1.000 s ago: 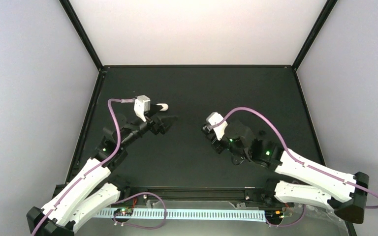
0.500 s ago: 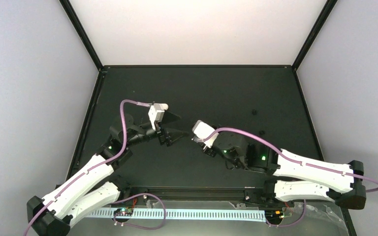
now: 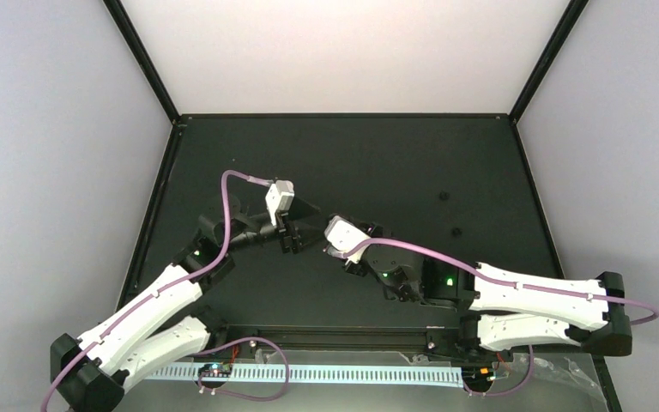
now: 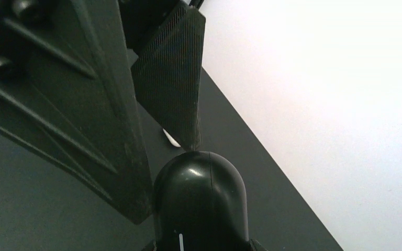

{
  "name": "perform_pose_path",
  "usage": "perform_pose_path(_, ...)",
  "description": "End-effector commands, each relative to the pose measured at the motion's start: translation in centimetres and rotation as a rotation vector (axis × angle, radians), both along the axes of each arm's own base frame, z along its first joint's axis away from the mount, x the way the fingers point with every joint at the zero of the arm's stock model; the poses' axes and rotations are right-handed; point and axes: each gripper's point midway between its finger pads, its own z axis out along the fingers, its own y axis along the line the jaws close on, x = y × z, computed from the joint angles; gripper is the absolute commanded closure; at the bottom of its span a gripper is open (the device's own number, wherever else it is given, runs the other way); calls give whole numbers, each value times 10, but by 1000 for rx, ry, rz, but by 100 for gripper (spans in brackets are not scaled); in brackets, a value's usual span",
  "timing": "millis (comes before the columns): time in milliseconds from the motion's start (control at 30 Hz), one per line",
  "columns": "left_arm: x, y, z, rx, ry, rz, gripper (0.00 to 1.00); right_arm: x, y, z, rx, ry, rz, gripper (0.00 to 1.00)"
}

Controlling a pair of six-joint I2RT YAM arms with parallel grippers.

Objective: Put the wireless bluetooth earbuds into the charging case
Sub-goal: Pick up the charging case at the center of the board.

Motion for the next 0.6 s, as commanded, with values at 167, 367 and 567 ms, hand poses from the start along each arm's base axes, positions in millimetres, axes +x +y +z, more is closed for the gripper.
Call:
perform_pose_path(167,-12,-7,23,-36,-41,-71,25,-1,9,27,56,-66,-19,66)
perform_pose_path(367,-12,-6,24,-41,-45,-69,27,-4,19,25,29,-89,-18,66)
perform_pose_path(567,-8,-6,22,-30,-40,-52,39,-6,22,28,34,-100,-11,66)
